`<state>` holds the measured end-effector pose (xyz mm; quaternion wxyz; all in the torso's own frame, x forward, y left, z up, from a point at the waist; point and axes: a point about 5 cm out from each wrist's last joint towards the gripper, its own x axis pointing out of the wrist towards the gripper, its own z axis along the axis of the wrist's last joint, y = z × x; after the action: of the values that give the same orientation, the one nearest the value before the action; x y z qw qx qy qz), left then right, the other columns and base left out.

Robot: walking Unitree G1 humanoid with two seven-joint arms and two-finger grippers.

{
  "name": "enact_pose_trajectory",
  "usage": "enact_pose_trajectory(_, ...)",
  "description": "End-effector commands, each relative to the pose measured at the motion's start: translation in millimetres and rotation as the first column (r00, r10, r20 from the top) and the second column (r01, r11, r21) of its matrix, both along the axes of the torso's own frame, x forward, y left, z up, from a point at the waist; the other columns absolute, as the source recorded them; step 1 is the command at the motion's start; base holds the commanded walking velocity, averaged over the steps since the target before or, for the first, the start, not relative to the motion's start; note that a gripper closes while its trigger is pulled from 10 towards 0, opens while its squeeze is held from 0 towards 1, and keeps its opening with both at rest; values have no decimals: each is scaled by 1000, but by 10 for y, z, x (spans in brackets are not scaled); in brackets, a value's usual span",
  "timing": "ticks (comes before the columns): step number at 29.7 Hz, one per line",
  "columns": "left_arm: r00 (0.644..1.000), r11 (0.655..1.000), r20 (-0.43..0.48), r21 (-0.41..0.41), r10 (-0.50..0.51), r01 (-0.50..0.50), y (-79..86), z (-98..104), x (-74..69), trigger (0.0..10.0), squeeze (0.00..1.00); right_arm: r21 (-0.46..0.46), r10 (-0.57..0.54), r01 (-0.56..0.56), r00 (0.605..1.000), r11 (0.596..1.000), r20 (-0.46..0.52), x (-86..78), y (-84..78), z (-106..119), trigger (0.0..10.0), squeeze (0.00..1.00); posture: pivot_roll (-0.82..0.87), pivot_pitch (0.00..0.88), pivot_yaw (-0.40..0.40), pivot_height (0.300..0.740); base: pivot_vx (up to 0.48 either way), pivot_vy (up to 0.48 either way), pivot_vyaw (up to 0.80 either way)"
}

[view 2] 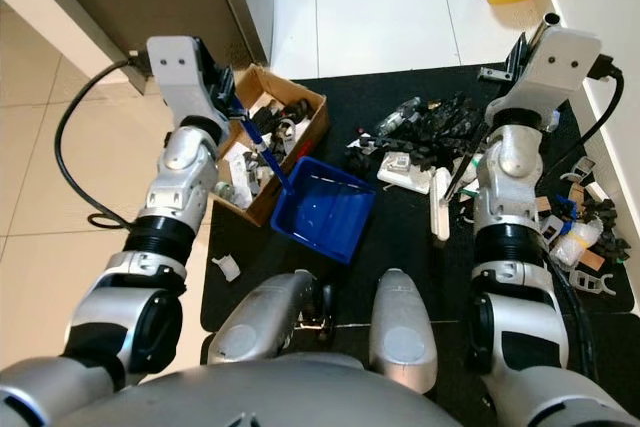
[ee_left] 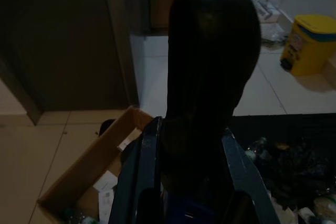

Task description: Sweep floor

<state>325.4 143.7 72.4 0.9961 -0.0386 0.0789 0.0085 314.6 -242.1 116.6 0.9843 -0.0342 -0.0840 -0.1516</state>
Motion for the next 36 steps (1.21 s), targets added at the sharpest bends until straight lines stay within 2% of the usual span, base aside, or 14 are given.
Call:
enact_pose_trajectory(1, 998, 1000, 65, 4, 22, -22, 49, 135, 72, 10000, 0, -20, 16, -15, 999, 1000, 42, 41, 48, 74, 10000, 0, 7, 0, 62, 740, 0, 0, 0)
enact_pose_trajectory(14, 997, 999, 66, 20, 39, -40, 47, 186, 150, 10000, 0, -19, 35, -33, 997, 999, 64, 80, 118, 88, 10000, 0, 22, 17, 77, 740, 0, 0, 0)
enact_pose_trajectory(16, 998, 999, 55, 18, 31, -32, 33, 172, 153, 10000, 0, -20, 31, -30, 997, 999, 64, 78, 116, 81, 10000, 0, 21, 18, 79, 740, 0, 0, 0)
enact_pose_trajectory(18, 1000, 1000, 4, 24, 20, -20, 10, 107, 151, 10000, 0, -31, 19, -17, 998, 999, 61, 64, 78, 73, 10000, 0, 20, 21, 83, 740, 0, 0, 0)
enact_pose_trajectory(21, 1000, 1000, 4, 24, 20, -20, 10, 107, 151, 10000, 0, -31, 19, -17, 998, 999, 61, 64, 78, 73, 10000, 0, 20, 21, 83, 740, 0, 0, 0)
enact_pose_trajectory(23, 999, 1000, -49, -13, -1, 1, -19, 50, 141, 10000, 0, -28, 14, -13, 998, 1000, 66, 48, 45, 71, 10000, 0, 16, 23, 86, 740, 0, 0, 0)
enact_pose_trajectory(25, 998, 1000, -62, -29, -11, 10, -32, 45, 141, 10000, 0, -28, 18, -16, 997, 999, 70, 41, 42, 67, 10000, 0, 18, 25, 90, 740, 0, 0, 0)
enact_pose_trajectory(28, 998, 999, -51, -40, -25, 23, -56, 93, 162, 10000, 0, -24, 26, -24, 997, 999, 77, 33, 60, 57, 10000, 0, 20, 25, 92, 740, 0, 0, 0)
enact_pose_trajectory(36, 999, 999, -25, 4, -39, 39, -66, 131, 186, 10000, 0, -16, 44, -43, 995, 999, 93, 64, 147, 67, 10000, 0, 23, 26, 95, 740, 0, 0, 0)
